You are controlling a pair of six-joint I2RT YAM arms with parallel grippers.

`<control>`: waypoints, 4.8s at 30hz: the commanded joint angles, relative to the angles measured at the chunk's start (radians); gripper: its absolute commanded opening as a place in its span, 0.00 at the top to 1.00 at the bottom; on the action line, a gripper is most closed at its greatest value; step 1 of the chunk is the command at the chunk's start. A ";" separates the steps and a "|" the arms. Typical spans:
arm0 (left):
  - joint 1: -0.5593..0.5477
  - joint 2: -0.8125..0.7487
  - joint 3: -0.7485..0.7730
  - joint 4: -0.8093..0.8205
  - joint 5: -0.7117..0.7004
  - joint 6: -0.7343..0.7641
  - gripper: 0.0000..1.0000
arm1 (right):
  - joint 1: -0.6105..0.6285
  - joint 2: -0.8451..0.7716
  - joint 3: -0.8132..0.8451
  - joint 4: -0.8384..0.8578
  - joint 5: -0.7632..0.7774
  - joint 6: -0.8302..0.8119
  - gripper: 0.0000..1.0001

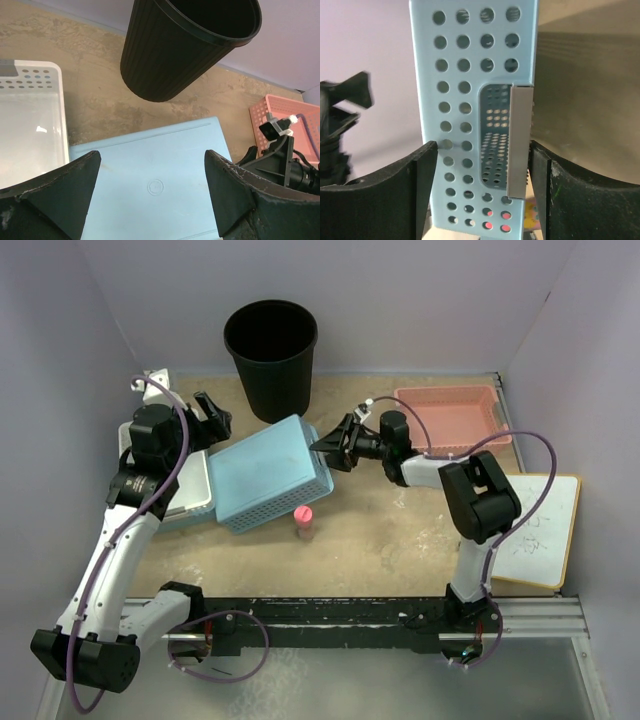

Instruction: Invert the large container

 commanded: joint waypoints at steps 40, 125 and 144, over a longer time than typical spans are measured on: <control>0.005 0.051 -0.037 0.007 0.058 0.062 0.19 | -0.088 0.017 0.561 -1.191 1.105 -1.207 0.65; 0.005 0.091 -0.068 0.089 0.225 0.023 0.19 | -0.597 -0.222 0.467 -1.344 0.830 -0.763 0.17; 0.005 0.062 -0.106 0.109 0.218 0.017 0.19 | -0.112 -0.162 0.392 -1.023 0.491 -0.831 0.13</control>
